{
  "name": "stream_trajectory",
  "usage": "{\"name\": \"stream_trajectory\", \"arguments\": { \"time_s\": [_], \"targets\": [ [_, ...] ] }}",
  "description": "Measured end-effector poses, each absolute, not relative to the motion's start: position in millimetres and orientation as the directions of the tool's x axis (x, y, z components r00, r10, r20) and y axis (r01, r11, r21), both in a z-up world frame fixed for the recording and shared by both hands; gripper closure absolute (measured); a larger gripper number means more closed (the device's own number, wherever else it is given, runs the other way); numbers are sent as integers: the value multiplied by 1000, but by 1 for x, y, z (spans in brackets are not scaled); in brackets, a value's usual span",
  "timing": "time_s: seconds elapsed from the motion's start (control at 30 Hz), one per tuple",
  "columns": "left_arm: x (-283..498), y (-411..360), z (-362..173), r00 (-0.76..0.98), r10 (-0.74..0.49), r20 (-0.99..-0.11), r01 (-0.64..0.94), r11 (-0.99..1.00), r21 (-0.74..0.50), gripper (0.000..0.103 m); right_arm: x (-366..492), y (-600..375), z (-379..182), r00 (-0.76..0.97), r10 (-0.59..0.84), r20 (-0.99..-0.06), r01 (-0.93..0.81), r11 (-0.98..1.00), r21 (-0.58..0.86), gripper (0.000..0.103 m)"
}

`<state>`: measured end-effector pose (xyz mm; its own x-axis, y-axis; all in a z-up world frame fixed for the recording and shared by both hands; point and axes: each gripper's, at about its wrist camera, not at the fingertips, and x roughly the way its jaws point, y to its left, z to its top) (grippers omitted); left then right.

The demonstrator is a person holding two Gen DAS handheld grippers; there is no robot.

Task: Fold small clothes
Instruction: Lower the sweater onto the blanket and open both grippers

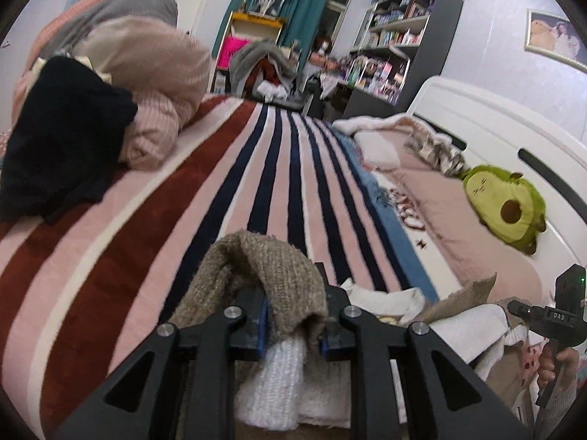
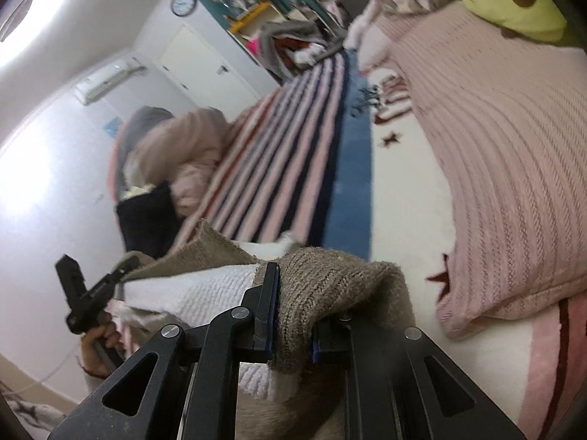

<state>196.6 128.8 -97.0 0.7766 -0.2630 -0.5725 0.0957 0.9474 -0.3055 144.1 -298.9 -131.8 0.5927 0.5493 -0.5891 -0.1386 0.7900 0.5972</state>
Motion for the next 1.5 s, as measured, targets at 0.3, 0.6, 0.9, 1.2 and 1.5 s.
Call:
{"name": "stream_trajectory", "arguments": {
  "time_s": [0.3, 0.6, 0.9, 1.2, 1.5],
  "targets": [
    [208, 130, -116, 749, -227, -623, 63, 960, -274, 40, 148, -309, -148, 567, 556, -608, -69, 768, 637, 92],
    [172, 133, -79, 790, -236, -565, 131, 967, -220, 24, 122, -329, -122, 641, 455, -618, -24, 816, 577, 36],
    [145, 130, -89, 755, -263, -601, 156, 962, -225, 24, 95, -309, -98, 620, 478, -622, -133, 845, 517, 28],
    [139, 131, -97, 728, -265, -632, 165, 963, -213, 24, 121, -276, -105, 552, 475, -685, -284, 880, 381, 28],
    [165, 108, -86, 732, -342, -590, 233, 938, -256, 24, 187, -230, -119, 417, 555, -720, -519, 796, 313, 27]
  ]
}}
